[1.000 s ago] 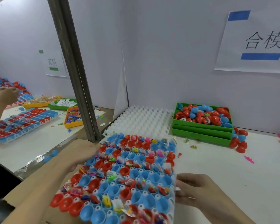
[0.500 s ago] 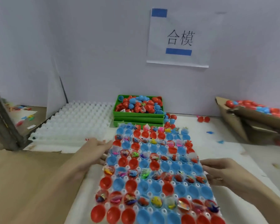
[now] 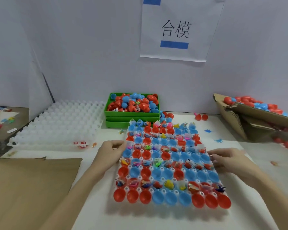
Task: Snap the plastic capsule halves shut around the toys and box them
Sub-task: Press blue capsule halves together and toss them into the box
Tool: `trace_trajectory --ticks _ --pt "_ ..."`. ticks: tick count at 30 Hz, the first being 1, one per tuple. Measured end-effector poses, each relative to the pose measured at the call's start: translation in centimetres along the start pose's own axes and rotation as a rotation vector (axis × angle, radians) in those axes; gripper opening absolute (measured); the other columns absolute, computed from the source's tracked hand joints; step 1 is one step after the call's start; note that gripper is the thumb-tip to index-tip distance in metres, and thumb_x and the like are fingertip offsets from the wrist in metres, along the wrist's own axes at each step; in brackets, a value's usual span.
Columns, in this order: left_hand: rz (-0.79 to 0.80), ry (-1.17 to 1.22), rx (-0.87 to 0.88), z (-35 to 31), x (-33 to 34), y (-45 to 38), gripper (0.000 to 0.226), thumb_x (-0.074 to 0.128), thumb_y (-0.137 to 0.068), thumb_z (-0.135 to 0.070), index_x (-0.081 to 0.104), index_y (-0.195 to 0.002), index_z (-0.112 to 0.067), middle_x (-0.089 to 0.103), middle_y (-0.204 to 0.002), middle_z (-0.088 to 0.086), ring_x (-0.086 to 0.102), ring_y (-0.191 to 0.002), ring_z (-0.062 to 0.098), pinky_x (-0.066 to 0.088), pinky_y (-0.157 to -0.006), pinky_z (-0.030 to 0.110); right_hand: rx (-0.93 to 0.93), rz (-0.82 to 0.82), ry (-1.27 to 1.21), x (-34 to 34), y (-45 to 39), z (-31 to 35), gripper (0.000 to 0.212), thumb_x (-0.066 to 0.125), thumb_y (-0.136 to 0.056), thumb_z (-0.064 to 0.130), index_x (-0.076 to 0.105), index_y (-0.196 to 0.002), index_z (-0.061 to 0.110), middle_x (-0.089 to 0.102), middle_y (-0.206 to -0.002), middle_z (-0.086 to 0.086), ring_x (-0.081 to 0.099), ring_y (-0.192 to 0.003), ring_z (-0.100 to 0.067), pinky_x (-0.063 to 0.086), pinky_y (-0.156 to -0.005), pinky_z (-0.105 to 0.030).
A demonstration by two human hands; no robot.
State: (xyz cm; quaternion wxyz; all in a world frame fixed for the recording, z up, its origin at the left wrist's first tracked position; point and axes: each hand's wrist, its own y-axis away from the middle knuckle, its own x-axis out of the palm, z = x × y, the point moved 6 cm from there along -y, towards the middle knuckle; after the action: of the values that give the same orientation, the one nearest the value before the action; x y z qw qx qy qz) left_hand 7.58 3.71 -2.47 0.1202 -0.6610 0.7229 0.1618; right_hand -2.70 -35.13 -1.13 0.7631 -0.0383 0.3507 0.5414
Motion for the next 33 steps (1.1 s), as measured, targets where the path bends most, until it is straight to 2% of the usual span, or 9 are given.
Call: trace_trajectory --ticks 3,6,9,12,17,21,23,26,33 --pt "-0.115 -0.137 0.087 -0.2 -1.1 -0.3 0.024 0.061 -0.104 -0.026 0.071 -0.124 -0.017 0.073 -0.114 0.001 0.071 -0.102 0.024 0.062 -0.085 0.04 -0.103 -0.23 0.231 -0.8 -0.3 2.3 0.025 0.054 -0.105 0.007 0.071 -0.123 0.004 0.075 -0.106 -0.01 0.07 -0.09 -0.021 0.059 -0.075 -0.032" --pt "-0.179 -0.113 0.201 -0.4 -1.2 -0.3 0.008 0.065 -0.101 -0.02 0.072 -0.098 -0.024 0.073 -0.096 -0.011 0.071 -0.086 0.015 0.058 -0.069 0.028 -0.288 -0.425 0.297 -0.1 0.3 6.1 0.025 0.054 -0.105 0.01 0.073 -0.119 0.008 0.074 -0.109 -0.008 0.063 -0.089 -0.019 0.053 -0.079 -0.033" --pt "-0.157 -0.057 0.244 -0.1 -0.8 -0.1 0.007 0.071 -0.098 -0.02 0.071 -0.093 -0.025 0.074 -0.092 -0.01 0.068 -0.074 0.012 0.052 -0.068 0.023 -0.437 -0.464 0.258 2.2 1.1 8.7 0.022 0.054 -0.104 0.012 0.075 -0.113 0.009 0.073 -0.099 -0.003 0.065 -0.083 -0.018 0.051 -0.076 -0.031" --pt "-0.148 0.018 0.245 0.2 -1.2 0.0 0.014 0.077 -0.094 -0.022 0.065 -0.1 -0.02 0.072 -0.095 -0.006 0.07 -0.077 0.018 0.058 -0.071 0.031 -0.561 -0.472 0.187 3.9 2.3 9.5 0.021 0.055 -0.103 0.007 0.076 -0.106 0.01 0.074 -0.094 -0.001 0.067 -0.081 -0.014 0.05 -0.075 -0.026" --pt "-0.115 -0.173 0.317 -0.3 -1.9 0.3 0.013 0.078 -0.092 -0.03 0.071 -0.081 -0.026 0.068 -0.092 -0.007 0.064 -0.079 0.005 0.049 -0.069 0.01 -0.612 -0.422 0.145 4.7 3.6 9.2 0.021 0.059 -0.102 0.009 0.077 -0.101 0.019 0.07 -0.086 0.013 0.065 -0.077 -0.001 0.045 -0.065 -0.01" --pt "-0.065 -0.22 0.432 -1.3 -2.1 1.1 0.007 0.074 -0.094 -0.035 0.075 -0.087 -0.035 0.063 -0.095 -0.01 0.064 -0.079 0.009 0.052 -0.071 0.016 -0.627 -0.367 0.071 5.1 4.1 8.6 0.026 0.059 -0.102 0.01 0.071 -0.096 0.032 0.07 -0.084 0.015 0.062 -0.083 0.011 0.046 -0.066 -0.002" --pt "-0.059 -0.217 0.462 -1.6 -2.2 1.4 0.011 0.071 -0.093 -0.043 0.077 -0.087 -0.036 0.06 -0.094 -0.013 0.062 -0.077 0.011 0.051 -0.07 0.017 -0.623 -0.339 0.046 5.4 4.2 8.4 0.027 0.058 -0.102 0.009 0.07 -0.094 0.033 0.071 -0.083 0.013 0.063 -0.082 0.009 0.046 -0.067 -0.003" --pt "-0.011 -0.248 0.43 -1.1 -1.8 1.6 0.034 0.059 -0.09 -0.058 0.081 -0.078 -0.035 0.055 -0.094 -0.015 0.057 -0.075 0.013 0.046 -0.069 0.017 -0.611 -0.306 0.037 5.8 4.2 8.4 0.025 0.058 -0.103 0.008 0.074 -0.094 0.026 0.07 -0.084 0.013 0.063 -0.083 0.01 0.046 -0.067 -0.003" --pt "-0.021 -0.224 0.457 -1.6 -1.3 1.9 0.038 0.065 -0.082 -0.061 0.071 -0.07 -0.025 0.06 -0.085 -0.012 0.061 -0.072 0.013 0.046 -0.068 0.014 -0.614 -0.281 0.003 6.0 4.4 8.5 0.023 0.058 -0.102 0.007 0.074 -0.096 0.022 0.071 -0.084 0.01 0.064 -0.083 0.009 0.048 -0.068 -0.006"
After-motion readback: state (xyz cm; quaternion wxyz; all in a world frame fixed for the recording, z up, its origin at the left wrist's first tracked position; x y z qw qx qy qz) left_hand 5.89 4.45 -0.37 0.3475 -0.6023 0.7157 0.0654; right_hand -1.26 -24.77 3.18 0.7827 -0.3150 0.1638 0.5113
